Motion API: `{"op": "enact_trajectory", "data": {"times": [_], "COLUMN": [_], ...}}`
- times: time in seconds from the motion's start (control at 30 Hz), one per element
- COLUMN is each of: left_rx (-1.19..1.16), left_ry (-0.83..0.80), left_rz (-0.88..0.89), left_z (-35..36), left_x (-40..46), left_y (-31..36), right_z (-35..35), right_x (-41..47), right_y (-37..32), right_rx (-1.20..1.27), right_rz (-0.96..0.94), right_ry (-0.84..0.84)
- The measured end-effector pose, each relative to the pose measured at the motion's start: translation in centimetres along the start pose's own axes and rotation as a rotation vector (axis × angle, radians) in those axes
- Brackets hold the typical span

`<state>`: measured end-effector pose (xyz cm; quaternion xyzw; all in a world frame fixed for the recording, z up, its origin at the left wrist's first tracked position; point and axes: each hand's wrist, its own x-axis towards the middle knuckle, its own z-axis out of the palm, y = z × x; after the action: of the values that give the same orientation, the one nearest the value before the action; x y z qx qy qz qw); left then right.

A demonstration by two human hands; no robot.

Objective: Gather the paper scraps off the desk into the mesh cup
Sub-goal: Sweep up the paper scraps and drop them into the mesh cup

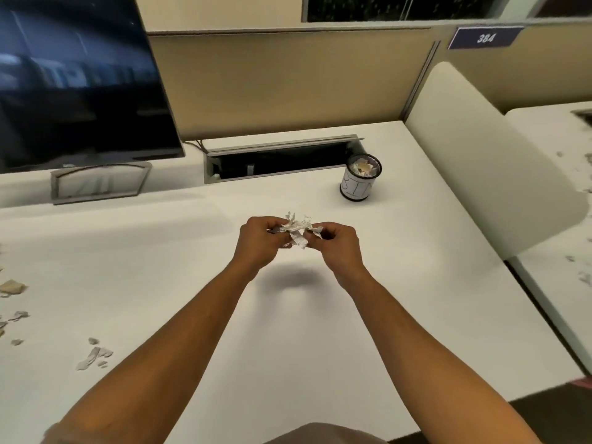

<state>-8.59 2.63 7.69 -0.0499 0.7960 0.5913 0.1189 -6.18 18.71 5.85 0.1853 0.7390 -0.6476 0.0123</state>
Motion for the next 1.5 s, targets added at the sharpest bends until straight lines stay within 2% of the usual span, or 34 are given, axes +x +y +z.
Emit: {"op": "enact_trajectory", "data": {"times": [0.27, 0.5, 0.67, 0.77, 1.0, 1.1, 1.23, 1.5], "left_rx": [0.077, 0.148, 0.312, 0.496, 0.935, 1.037, 1.101, 1.136], "left_ry": [-0.015, 0.021, 0.038, 0.05, -0.031, -0.059, -0.116, -0.184], "left_rz": [0.067, 0.102, 0.146, 0.157, 0.177, 0.212, 0.245, 0.266], "left_z": [9.2, 13.9, 15.8, 16.6, 18.5, 19.0, 19.6, 20.6], "left_x": [7.2, 13.2, 16.7, 18.6, 20.8, 21.5, 22.2, 22.5], "left_y": [6.1, 9.4, 10.9, 11.3, 12.0, 12.0, 11.8, 11.2], "right_z": [-8.3, -12.4, -13.3, -13.0, -12.1, -12.1, -13.0, -12.8], "right_x": [7.0, 13.3, 17.5, 19.6, 22.0, 22.2, 22.5, 22.7], "right_y": [-2.0, -4.2, -5.4, -5.6, -6.2, -6.9, -8.1, -7.5], "right_rx": [-0.025, -0.139, -0.315, -0.485, -0.815, -0.96, -1.03, -0.983], "right_rz": [-0.008, -0.06, -0.097, -0.162, -0.243, -0.246, -0.229, -0.266], "right_ry": [0.082, 0.141, 0.159, 0.164, 0.014, -0.095, -0.241, -0.085]}}
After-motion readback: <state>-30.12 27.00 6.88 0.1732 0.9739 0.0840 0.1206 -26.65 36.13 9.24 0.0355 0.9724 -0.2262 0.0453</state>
